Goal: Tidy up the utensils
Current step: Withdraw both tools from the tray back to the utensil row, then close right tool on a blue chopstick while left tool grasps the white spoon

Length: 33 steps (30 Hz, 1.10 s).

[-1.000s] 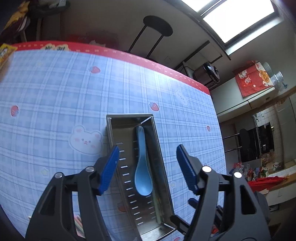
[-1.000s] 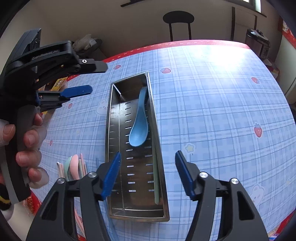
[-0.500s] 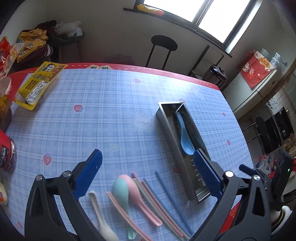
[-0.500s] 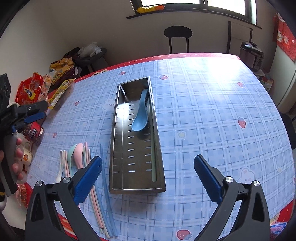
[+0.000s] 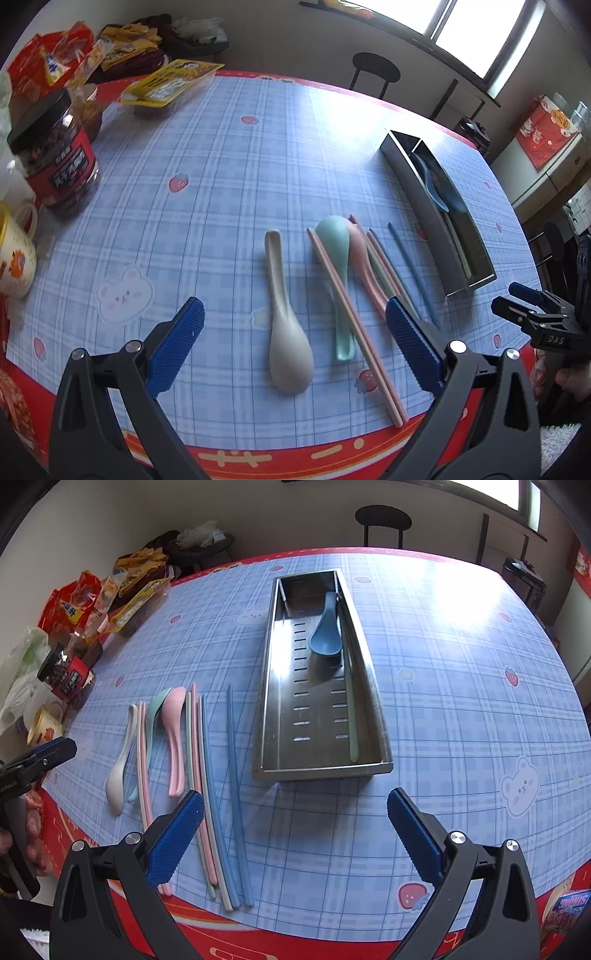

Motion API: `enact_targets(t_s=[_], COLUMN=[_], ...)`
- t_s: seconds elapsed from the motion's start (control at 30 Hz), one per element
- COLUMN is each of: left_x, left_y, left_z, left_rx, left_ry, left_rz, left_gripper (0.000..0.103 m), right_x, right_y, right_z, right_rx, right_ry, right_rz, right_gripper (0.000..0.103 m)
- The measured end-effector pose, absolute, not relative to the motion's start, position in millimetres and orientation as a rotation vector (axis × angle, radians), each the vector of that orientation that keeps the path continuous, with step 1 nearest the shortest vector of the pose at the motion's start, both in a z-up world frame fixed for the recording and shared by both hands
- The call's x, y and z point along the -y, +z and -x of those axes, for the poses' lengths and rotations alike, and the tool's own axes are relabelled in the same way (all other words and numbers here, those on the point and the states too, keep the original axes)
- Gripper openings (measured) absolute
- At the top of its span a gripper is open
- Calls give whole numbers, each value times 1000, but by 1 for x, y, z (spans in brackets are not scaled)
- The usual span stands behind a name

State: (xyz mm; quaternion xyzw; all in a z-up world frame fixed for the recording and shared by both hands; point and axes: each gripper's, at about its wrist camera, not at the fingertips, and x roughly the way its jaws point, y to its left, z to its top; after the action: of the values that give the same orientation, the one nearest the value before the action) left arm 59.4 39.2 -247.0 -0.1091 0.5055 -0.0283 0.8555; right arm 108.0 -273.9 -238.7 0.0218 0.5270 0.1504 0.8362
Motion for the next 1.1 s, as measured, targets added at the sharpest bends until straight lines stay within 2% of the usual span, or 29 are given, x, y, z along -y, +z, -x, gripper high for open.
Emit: enact_targets(t_s=[0.17,0.33,0.5,0.6,0.97,1.1], left_x=[-46,-40,-40,-42,-53,-52], left_y=[-266,-286,-285,-287,-293,-293], left_z=[-43,-35,-36,-36,-37,-38], left_rx=[-1100,-1168,-1160,-1167,-1173,-1173], left_ry=[-21,-40,-39,-27,-20,-25], left_rz=[287,294,277,281,335,329], left_gripper=[97,97,97,97,96,91], right_x=[255,247,241,235,217,214], right_y=[-253,-274,-281,-282,-284,-285], right_z=[-97,-93,-96,-95,-100,-98], right_rx=[-1165,-1226,-1238,-1237,-1213,-1207], right_ry=[382,354,383,420,476,484], right_rz=[-4,68,92,95,144,166], right_gripper=[95,73,47,40,22,22])
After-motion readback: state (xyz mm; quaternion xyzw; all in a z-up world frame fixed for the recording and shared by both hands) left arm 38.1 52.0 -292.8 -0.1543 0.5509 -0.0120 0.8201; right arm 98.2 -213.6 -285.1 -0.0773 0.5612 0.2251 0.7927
